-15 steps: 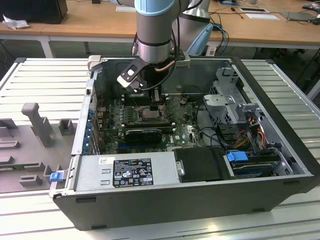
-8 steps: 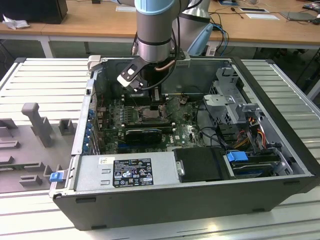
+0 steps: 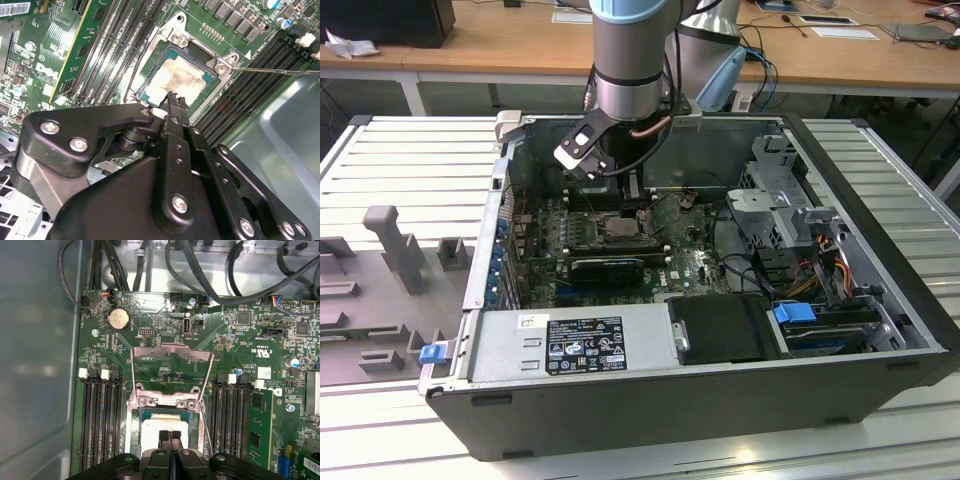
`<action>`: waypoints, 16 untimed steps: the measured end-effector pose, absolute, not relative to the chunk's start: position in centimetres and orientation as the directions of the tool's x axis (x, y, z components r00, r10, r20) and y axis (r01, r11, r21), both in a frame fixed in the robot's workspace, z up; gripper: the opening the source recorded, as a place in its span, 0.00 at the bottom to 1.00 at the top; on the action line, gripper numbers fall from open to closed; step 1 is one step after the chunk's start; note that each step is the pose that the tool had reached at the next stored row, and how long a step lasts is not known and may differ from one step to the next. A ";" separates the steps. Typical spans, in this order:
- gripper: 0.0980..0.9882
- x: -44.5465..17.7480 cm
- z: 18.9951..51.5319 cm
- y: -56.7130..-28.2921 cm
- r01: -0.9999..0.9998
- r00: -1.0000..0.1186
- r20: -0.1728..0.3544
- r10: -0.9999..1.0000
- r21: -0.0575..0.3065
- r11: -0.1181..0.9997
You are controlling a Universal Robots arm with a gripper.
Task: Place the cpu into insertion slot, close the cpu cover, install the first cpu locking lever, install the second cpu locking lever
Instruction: 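Close the cpu cover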
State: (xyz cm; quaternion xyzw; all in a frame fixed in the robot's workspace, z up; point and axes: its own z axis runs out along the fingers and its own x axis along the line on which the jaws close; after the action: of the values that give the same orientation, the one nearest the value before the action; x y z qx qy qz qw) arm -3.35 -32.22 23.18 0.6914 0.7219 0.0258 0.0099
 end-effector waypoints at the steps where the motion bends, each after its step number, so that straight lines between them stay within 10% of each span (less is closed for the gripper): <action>1: 0.01 -3.4 23.2 -32.2 0.998 -0.044 0.021 0.999 0.051 0.043; 16: 0.01 -3.1 23.6 -32.2 0.998 -0.044 0.021 0.999 0.051 0.043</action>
State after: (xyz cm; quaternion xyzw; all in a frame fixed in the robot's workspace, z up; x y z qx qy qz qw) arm -3.13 -32.22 23.61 0.6914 0.7219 0.0255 0.0100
